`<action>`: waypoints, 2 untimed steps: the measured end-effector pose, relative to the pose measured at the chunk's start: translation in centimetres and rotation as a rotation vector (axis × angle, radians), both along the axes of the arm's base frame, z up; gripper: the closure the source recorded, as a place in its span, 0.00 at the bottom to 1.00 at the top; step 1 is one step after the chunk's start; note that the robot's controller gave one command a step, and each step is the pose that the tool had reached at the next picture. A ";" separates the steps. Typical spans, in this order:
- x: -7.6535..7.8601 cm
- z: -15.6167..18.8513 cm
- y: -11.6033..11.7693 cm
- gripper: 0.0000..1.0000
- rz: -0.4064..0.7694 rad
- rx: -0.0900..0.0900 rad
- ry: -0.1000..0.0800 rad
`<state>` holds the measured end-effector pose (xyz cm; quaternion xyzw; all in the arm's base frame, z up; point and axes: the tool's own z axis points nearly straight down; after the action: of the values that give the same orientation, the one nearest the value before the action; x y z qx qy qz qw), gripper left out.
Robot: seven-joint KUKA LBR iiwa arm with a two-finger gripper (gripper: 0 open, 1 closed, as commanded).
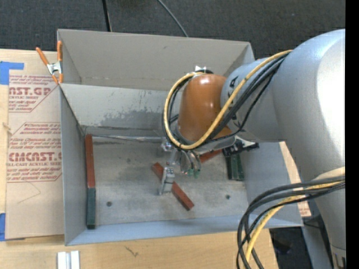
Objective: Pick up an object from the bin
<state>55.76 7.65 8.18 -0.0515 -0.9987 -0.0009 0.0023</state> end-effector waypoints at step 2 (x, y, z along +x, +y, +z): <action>-2.6 -0.8 -1.6 1.00 -0.153 -0.002 -0.003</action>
Offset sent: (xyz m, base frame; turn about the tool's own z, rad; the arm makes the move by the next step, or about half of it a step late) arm 0.0000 0.0000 0.0000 0.0000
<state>53.18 6.07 7.36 -0.1276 -0.9918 -0.0003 0.0007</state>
